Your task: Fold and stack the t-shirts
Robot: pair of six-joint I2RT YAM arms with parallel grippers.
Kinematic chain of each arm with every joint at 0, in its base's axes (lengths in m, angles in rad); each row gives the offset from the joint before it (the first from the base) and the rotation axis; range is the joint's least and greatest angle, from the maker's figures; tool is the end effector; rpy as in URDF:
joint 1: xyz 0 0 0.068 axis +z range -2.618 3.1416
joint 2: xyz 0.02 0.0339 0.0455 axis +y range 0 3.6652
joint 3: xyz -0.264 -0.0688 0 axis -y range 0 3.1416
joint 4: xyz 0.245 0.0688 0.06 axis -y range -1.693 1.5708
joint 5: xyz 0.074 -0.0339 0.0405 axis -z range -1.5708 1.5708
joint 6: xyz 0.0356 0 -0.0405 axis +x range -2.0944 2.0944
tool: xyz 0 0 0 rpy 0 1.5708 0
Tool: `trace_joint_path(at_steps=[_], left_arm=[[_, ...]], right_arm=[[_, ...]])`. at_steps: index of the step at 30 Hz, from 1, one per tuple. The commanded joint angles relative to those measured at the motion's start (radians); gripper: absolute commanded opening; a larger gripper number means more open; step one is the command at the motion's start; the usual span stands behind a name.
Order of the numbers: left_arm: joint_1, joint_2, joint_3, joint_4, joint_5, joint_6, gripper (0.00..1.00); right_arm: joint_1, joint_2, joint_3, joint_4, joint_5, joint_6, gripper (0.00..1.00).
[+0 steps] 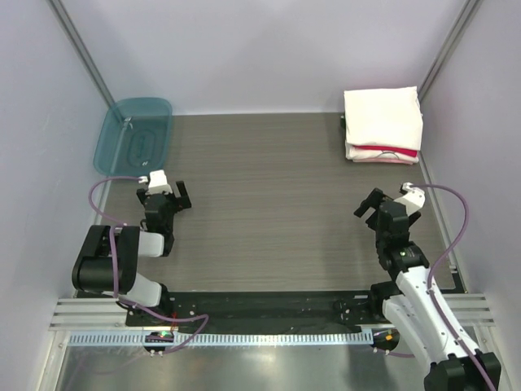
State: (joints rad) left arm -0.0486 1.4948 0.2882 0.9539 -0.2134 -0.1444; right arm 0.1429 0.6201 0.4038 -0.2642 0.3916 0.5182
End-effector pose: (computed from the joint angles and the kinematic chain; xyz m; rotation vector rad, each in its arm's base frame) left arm 0.2487 -0.0045 0.1420 -0.2369 1.8025 0.0579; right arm 0.1525 0.0082 0.2235 0.6088 1.9180 0.0184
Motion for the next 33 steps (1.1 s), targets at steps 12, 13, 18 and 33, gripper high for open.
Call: trace_joint_path(at_steps=[12, 13, 18, 33], left_arm=[[-0.004, -0.008, 0.005, 0.086, -0.024, 0.025, 1.0], [-0.004, -0.007, 0.005, 0.086, -0.024, 0.026, 1.0], [-0.004, -0.007, 0.005, 0.088, -0.024, 0.026, 1.0], [-0.004, -0.007, 0.005, 0.089, -0.026, 0.026, 1.0]], right_arm=[[0.004, 0.347, -0.232, 0.805, 0.299, -0.274, 1.0], [0.003, 0.377, -0.25, 0.909, 0.29, -0.294, 1.0], [0.0, 0.559, -0.243, 1.169, 0.239, -0.412, 1.0], [-0.074, 0.923, -0.175, 1.477, 0.033, -0.432, 1.0]])
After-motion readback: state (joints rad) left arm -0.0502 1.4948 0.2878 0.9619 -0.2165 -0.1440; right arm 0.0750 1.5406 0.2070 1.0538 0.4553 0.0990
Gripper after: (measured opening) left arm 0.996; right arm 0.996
